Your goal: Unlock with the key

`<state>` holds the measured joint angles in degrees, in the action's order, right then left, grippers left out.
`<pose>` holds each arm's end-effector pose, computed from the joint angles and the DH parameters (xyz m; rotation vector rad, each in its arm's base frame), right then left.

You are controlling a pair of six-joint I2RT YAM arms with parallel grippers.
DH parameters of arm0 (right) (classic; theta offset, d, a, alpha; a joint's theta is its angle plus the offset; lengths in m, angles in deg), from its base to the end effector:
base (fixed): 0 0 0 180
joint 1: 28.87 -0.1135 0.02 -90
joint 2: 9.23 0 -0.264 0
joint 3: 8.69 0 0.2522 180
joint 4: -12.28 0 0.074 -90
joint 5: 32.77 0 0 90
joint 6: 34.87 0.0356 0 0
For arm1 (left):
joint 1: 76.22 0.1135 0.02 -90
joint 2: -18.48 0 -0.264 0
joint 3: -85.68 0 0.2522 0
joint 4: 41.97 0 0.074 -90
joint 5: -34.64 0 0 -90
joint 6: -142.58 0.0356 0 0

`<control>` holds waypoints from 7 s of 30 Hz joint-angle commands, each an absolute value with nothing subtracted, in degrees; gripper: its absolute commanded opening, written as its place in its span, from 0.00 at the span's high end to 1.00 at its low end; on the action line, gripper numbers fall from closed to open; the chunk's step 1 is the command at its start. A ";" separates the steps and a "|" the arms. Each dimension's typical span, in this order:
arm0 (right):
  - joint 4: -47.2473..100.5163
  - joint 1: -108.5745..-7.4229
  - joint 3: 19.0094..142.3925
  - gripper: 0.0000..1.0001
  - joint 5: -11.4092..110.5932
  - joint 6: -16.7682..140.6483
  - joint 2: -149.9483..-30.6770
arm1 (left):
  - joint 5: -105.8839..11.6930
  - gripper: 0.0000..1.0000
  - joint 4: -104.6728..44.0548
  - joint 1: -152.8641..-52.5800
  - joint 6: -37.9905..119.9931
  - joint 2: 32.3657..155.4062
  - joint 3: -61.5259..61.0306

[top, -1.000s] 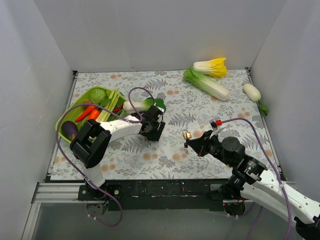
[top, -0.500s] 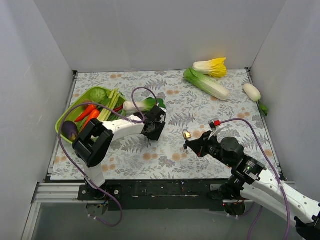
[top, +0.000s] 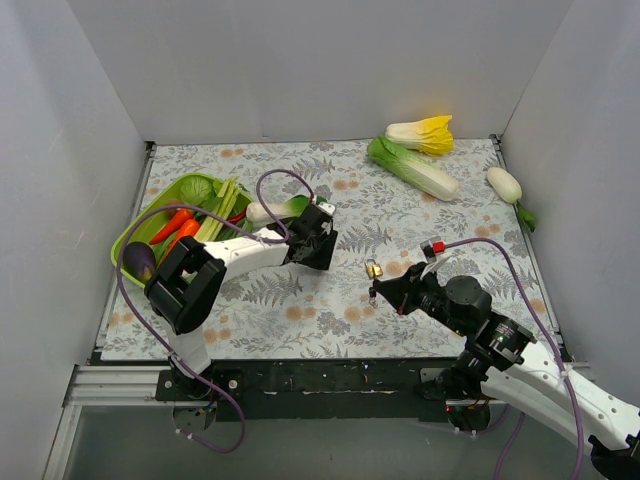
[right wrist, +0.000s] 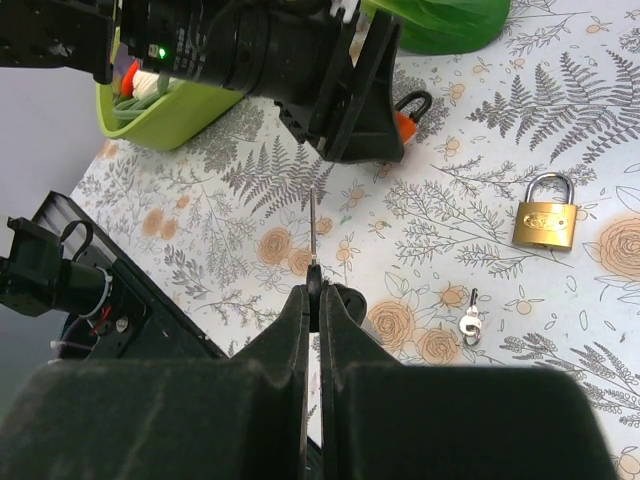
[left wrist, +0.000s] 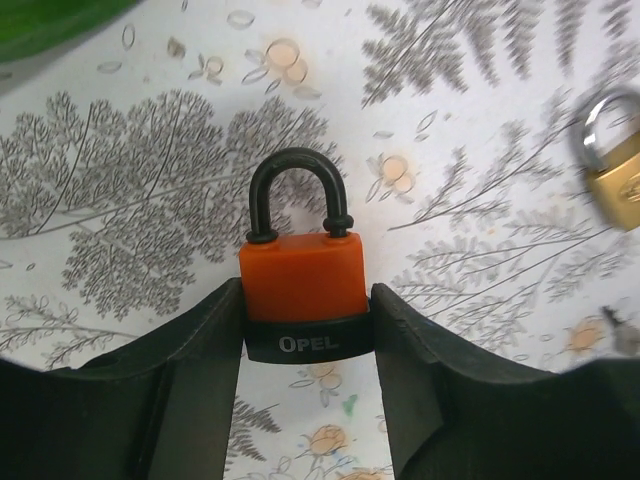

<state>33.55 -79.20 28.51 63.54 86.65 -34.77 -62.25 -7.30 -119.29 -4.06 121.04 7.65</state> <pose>0.0902 0.1027 0.2600 -0.2153 1.8223 0.9382 0.2680 -0.2447 0.1726 -0.3592 2.6445 -0.4583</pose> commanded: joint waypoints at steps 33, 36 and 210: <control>16.99 -82.49 39.87 0.99 61.18 91.60 -67.23 | -34.53 1.00 -37.16 -105.49 -31.35 101.80 21.82; 15.50 -82.49 40.75 0.99 62.24 92.48 -68.20 | -32.77 1.00 -37.78 -105.49 -33.02 102.85 22.09; -2.44 -75.19 56.92 0.99 76.74 76.92 -88.60 | -26.79 1.00 -37.61 -110.32 -31.18 107.25 20.68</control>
